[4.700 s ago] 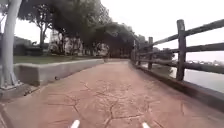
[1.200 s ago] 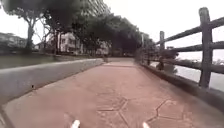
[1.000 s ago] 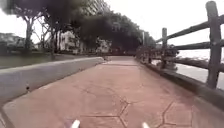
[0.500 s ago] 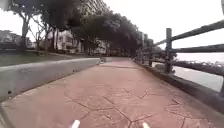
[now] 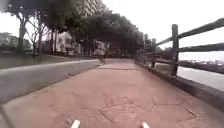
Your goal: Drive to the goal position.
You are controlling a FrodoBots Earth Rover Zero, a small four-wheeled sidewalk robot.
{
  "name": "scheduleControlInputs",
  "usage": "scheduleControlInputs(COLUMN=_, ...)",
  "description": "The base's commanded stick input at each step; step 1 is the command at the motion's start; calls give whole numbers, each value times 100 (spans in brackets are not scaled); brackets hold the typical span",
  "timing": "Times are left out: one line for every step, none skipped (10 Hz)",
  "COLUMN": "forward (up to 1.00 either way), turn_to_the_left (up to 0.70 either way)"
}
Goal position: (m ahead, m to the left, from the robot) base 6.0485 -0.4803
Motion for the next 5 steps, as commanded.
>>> scheduleControlInputs(forward=70, turn_to_the_left=0)
scheduleControlInputs(forward=70, turn_to_the_left=0)
scheduleControlInputs(forward=70, turn_to_the_left=0)
scheduleControlInputs(forward=70, turn_to_the_left=0)
scheduleControlInputs(forward=70, turn_to_the_left=0)
